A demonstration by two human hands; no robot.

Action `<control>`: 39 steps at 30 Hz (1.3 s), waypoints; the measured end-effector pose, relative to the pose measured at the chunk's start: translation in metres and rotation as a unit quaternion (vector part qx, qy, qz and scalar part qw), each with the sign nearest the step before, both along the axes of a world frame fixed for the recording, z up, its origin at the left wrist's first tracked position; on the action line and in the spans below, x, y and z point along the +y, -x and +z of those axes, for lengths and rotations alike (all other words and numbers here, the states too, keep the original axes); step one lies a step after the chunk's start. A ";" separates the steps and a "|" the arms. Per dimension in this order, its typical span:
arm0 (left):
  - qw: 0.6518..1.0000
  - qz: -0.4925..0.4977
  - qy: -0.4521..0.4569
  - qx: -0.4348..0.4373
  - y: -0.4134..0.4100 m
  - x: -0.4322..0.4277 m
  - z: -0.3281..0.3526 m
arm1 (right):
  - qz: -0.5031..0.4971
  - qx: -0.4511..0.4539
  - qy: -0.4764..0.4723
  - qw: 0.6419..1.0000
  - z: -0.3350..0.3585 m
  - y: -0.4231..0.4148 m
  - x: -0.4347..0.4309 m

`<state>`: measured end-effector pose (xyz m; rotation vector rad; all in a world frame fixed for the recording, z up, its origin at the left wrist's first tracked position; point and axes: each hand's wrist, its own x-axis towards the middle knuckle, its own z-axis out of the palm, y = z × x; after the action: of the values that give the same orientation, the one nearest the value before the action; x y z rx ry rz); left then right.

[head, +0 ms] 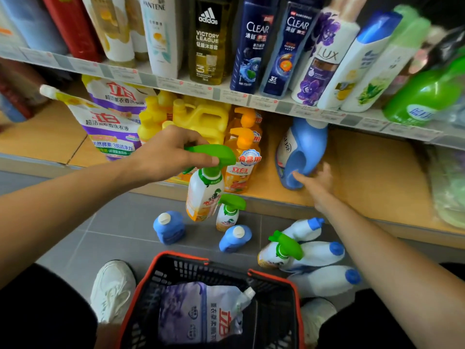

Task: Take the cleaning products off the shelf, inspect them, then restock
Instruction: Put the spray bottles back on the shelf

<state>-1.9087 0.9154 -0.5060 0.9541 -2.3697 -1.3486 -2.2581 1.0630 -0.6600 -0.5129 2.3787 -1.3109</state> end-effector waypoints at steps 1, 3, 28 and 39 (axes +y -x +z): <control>1.000 0.000 -0.010 0.015 0.003 0.002 0.001 | 0.019 0.009 0.005 1.000 -0.003 0.000 -0.004; 0.999 -0.003 -0.033 0.040 0.010 0.006 0.004 | 0.035 0.038 0.005 0.999 -0.007 0.002 -0.011; 0.997 -0.023 -0.060 0.046 0.079 0.033 -0.005 | 0.035 -0.182 0.078 0.980 -0.025 0.006 0.003; 0.997 -0.006 -0.054 0.056 0.069 0.030 -0.003 | -0.046 -0.163 0.090 0.981 -0.009 0.005 -0.053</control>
<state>-1.9776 0.9458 -0.5090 0.8694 -2.2433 -1.5070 -2.2627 1.0103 -0.6694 -0.2162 2.0483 -1.5290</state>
